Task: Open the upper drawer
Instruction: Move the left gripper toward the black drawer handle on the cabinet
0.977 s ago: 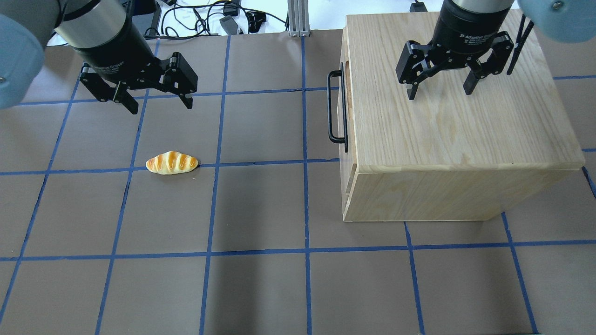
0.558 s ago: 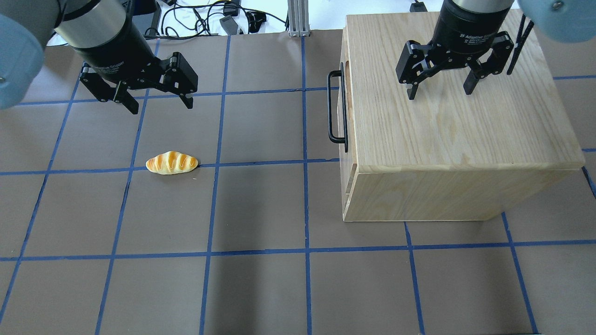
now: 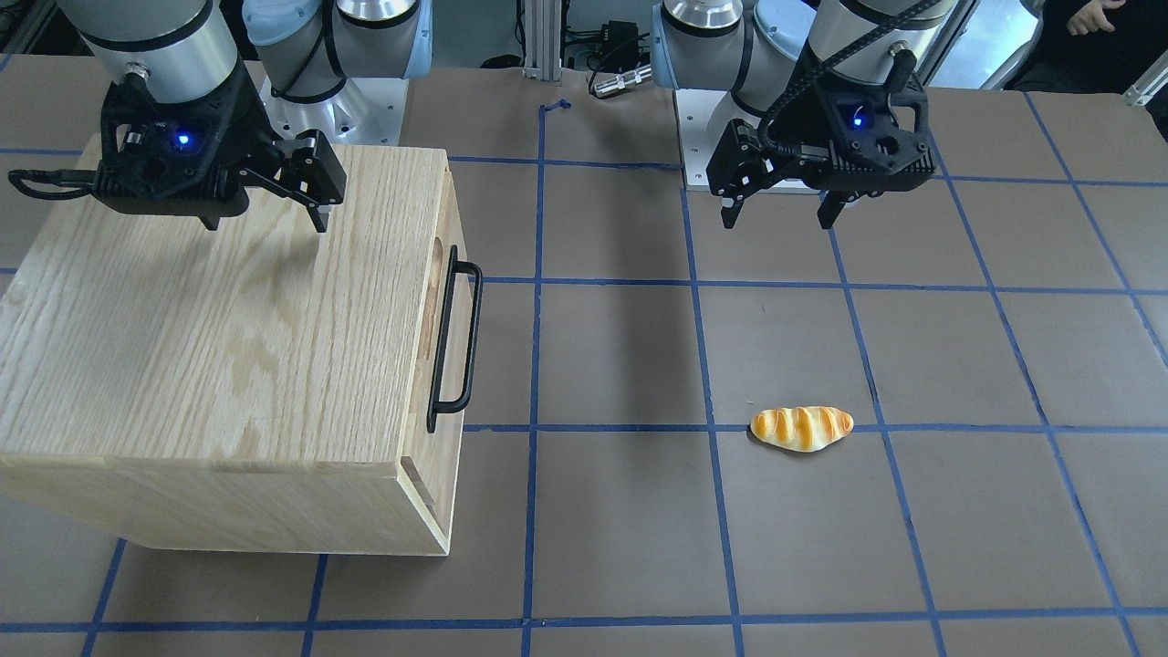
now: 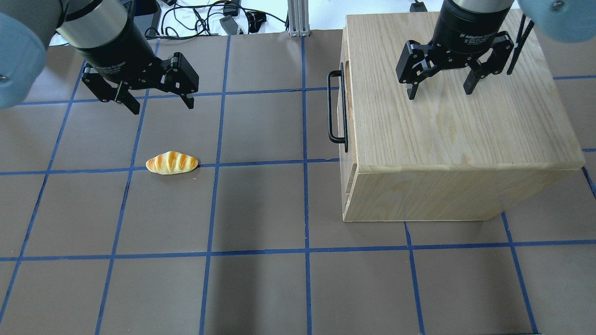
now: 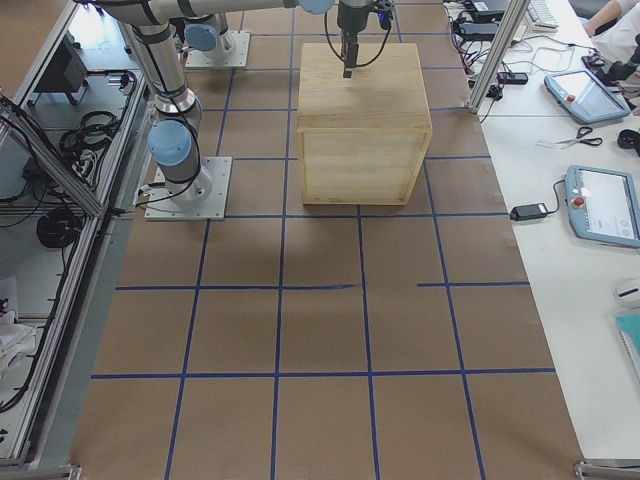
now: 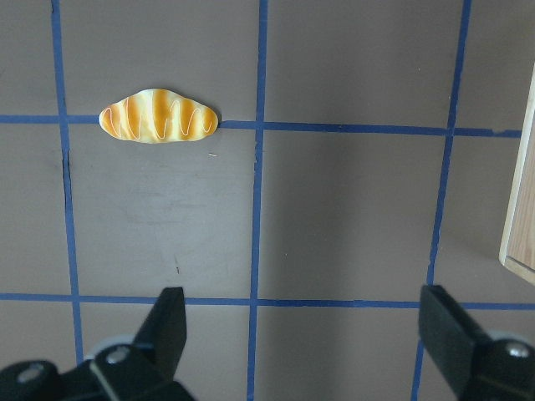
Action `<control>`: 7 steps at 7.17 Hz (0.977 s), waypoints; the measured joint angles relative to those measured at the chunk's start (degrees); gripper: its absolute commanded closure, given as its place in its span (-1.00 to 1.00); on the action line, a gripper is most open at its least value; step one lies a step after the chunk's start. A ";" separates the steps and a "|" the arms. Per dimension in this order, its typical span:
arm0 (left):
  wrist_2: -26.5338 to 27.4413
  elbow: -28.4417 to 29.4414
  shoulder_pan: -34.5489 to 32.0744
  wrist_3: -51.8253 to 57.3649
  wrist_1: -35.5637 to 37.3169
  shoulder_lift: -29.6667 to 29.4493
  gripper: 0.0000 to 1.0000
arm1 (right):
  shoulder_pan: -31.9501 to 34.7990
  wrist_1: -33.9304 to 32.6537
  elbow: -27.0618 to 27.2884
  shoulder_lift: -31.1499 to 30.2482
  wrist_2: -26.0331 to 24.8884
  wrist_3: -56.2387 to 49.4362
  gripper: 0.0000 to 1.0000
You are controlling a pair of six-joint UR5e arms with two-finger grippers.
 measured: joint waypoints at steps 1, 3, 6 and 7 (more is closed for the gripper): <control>-0.93 0.13 -0.57 -0.67 0.51 -0.58 -1.00 | 0.00 0.01 0.01 0.00 0.00 0.00 -1.00; -5.08 0.21 -3.79 -3.45 5.30 -4.03 -1.00 | 0.00 0.00 0.01 0.00 0.00 0.00 -1.00; -11.62 0.59 -9.60 -7.04 18.58 -11.89 -1.00 | 0.00 0.00 0.02 0.00 0.00 0.00 -1.00; -12.59 0.67 -11.89 -8.10 22.05 -14.10 -1.00 | 0.00 0.00 0.01 0.00 0.00 -0.02 -1.00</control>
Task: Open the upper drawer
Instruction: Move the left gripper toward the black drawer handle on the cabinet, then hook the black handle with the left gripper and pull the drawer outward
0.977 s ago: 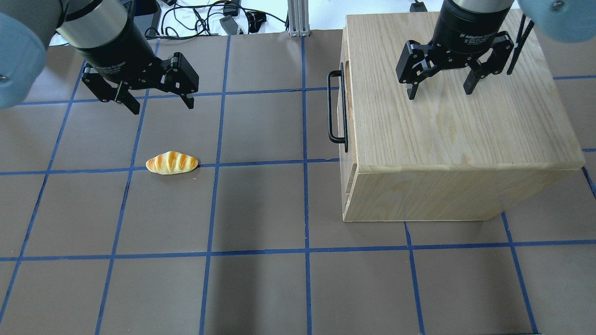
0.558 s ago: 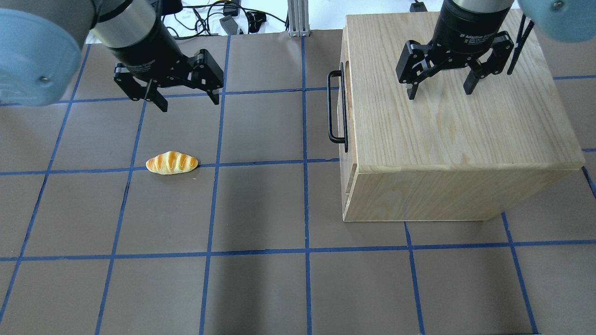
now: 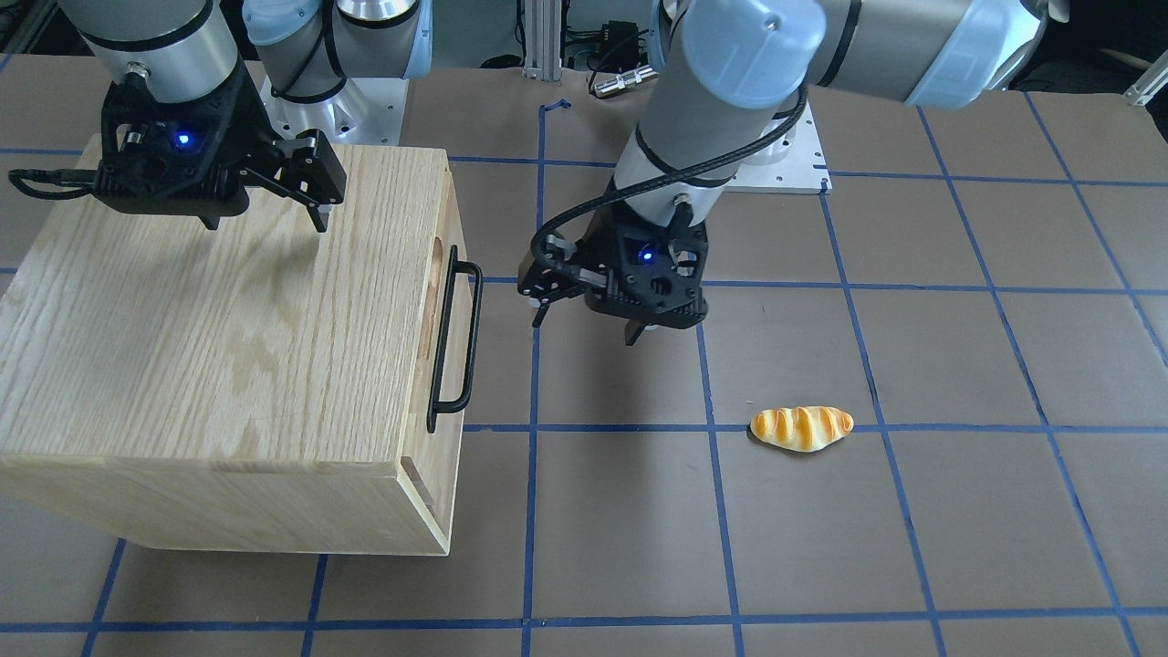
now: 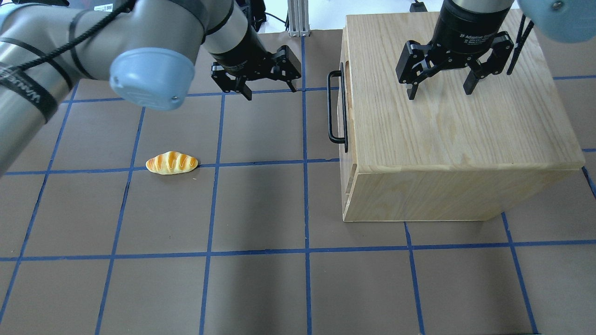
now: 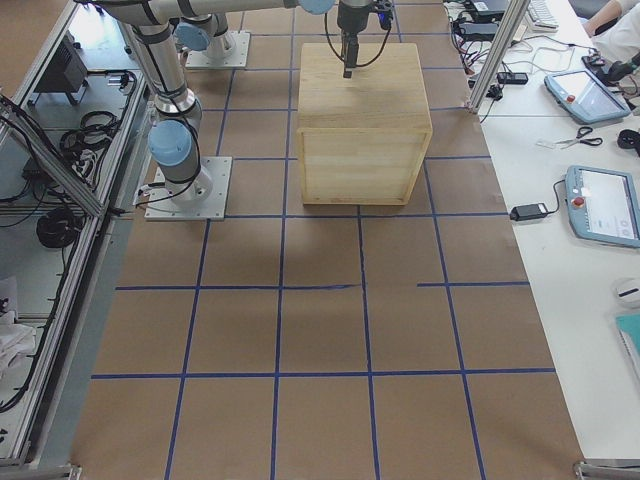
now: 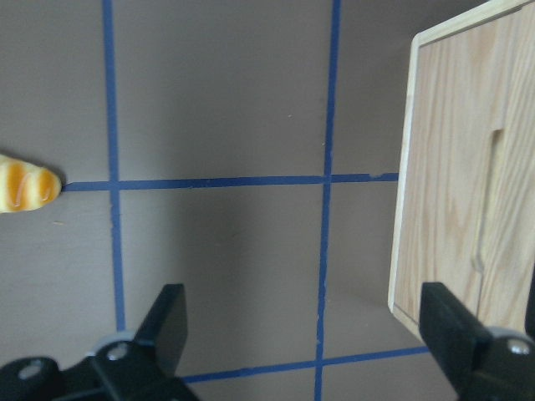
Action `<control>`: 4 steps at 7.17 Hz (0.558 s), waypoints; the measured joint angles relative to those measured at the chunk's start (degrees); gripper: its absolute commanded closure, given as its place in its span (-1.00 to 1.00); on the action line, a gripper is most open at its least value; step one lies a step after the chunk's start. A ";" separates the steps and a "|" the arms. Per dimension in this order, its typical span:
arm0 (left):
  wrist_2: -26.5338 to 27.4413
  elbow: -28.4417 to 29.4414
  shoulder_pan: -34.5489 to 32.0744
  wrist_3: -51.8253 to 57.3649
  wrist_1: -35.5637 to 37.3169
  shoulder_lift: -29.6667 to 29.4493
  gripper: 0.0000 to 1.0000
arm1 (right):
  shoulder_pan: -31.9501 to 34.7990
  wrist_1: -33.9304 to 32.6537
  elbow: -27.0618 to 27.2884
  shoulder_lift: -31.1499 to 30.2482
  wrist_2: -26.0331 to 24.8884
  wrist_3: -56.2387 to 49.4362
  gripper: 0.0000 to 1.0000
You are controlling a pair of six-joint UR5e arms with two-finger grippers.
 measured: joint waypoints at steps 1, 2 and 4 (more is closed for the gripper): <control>-0.65 0.05 -1.76 -0.50 2.54 -1.78 -1.00 | 0.00 0.00 0.00 0.00 0.00 -0.02 -1.00; -1.61 0.08 -2.79 -0.35 4.12 -3.02 -1.00 | 0.00 0.00 0.01 0.00 0.00 0.00 -1.00; -3.30 0.02 -3.38 0.55 4.97 -4.43 -1.00 | 0.00 0.00 -0.01 0.00 0.00 0.01 -1.00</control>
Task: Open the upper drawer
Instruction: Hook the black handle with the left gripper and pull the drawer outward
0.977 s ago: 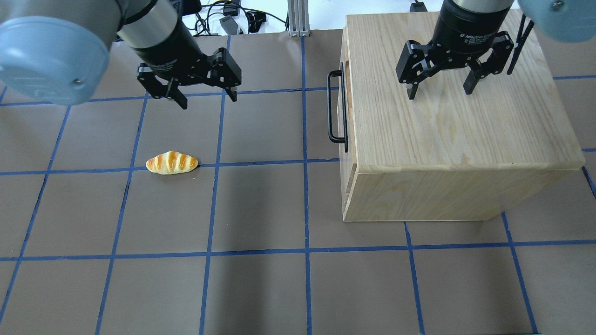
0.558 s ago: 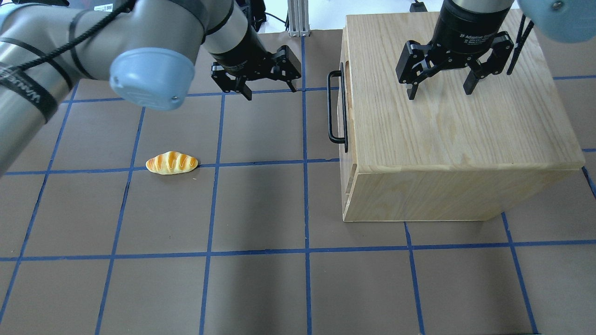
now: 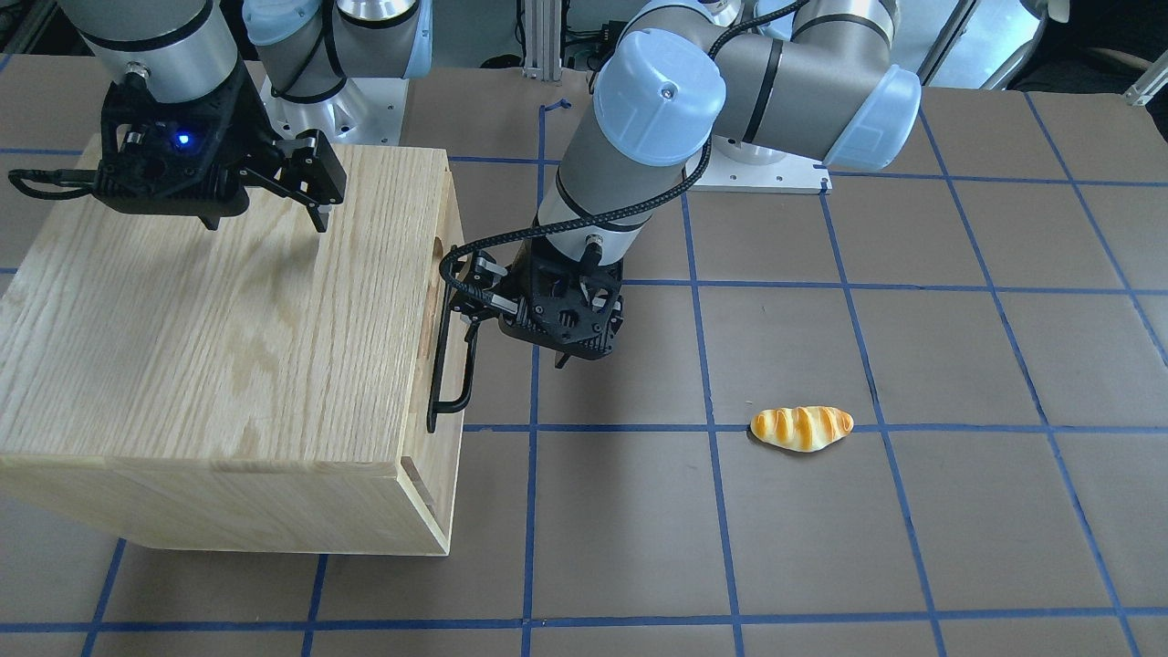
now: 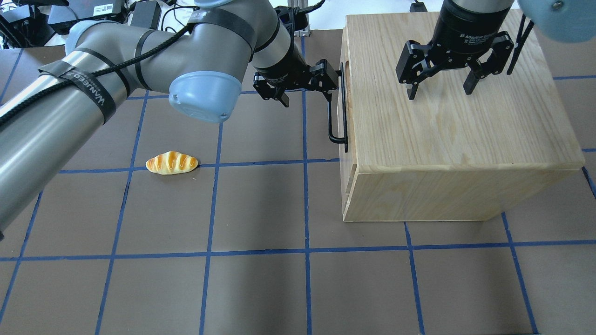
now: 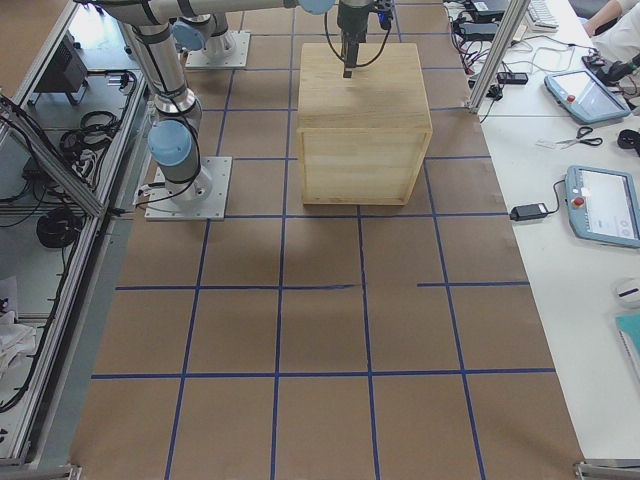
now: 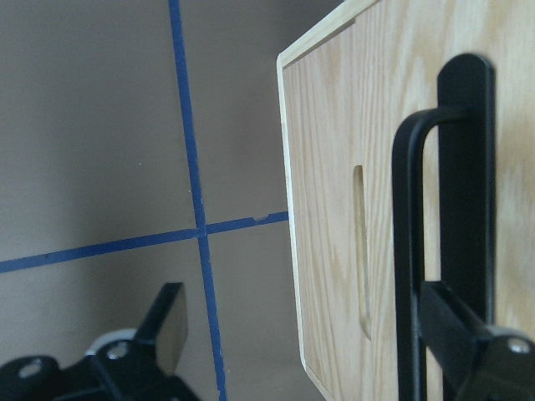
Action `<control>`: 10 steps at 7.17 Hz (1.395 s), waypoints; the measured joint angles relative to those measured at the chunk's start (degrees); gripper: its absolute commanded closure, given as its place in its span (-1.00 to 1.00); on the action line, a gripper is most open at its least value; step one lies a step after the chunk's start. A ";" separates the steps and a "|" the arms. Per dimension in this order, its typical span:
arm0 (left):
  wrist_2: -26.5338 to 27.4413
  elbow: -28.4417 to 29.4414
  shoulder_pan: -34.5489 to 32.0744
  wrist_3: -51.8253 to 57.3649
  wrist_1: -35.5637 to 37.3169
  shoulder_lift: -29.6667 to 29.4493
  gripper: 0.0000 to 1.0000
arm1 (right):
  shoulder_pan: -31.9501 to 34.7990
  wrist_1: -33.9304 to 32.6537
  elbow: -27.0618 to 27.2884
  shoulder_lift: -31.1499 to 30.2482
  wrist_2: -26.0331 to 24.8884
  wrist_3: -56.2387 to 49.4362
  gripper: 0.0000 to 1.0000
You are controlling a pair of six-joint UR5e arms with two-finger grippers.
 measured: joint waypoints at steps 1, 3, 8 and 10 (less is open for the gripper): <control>-1.25 -0.03 -0.13 0.44 0.07 -0.76 -1.00 | 0.00 0.00 -0.01 0.00 0.00 -0.02 -1.00; -2.88 -0.03 0.03 3.16 0.03 -1.75 -1.00 | 0.00 0.00 0.01 0.00 0.00 -0.02 -1.00; -2.75 -1.85 8.39 9.44 -1.98 -0.60 -1.00 | 0.00 0.00 0.00 0.00 0.00 0.00 -1.00; -1.61 -2.85 13.16 12.80 -3.80 0.58 -1.00 | 0.00 0.00 -0.01 0.00 0.00 -0.03 -1.00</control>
